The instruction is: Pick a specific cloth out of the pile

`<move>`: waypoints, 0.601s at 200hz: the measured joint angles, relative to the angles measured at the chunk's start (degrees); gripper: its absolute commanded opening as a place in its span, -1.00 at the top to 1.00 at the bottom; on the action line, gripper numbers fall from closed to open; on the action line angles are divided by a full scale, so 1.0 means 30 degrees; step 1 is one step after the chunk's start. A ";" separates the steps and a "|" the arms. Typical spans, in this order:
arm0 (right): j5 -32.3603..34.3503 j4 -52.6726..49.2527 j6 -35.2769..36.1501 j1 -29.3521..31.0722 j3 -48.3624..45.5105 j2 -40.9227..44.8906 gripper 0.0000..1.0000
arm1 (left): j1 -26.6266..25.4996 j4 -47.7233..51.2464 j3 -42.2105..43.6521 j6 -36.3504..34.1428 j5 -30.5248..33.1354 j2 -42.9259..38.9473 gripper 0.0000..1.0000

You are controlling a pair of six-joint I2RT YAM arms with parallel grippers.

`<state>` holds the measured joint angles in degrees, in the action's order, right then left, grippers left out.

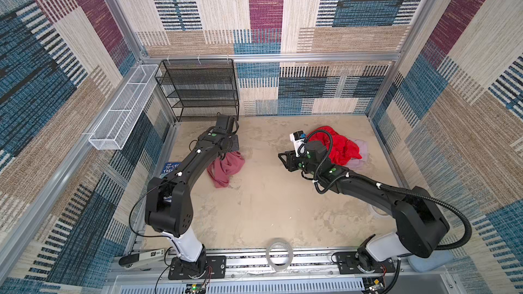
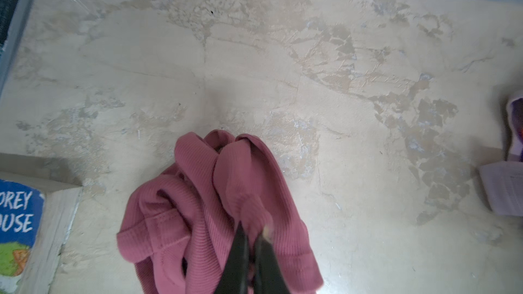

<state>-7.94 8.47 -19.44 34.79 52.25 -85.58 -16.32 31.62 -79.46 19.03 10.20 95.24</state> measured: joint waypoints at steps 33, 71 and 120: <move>-0.0211 -0.0007 -0.0073 0.0000 0.0080 -0.0211 0.19 | 0.0255 -0.0277 0.2470 0.0117 0.0546 -0.2426 1.00; -0.0474 -0.0022 -0.0146 0.0000 0.0175 -0.0474 0.19 | 0.0947 -0.0211 0.5923 0.0670 0.1129 -0.5013 1.00; -0.0998 -0.0029 -0.0211 0.0000 0.0568 -0.0831 0.20 | 0.2652 -0.0386 0.9777 0.1960 0.1100 -0.7606 1.00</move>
<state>-10.94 8.38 -20.08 34.79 53.95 -88.07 -8.36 30.46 -50.13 24.91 13.50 72.42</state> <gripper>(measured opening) 0.403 0.075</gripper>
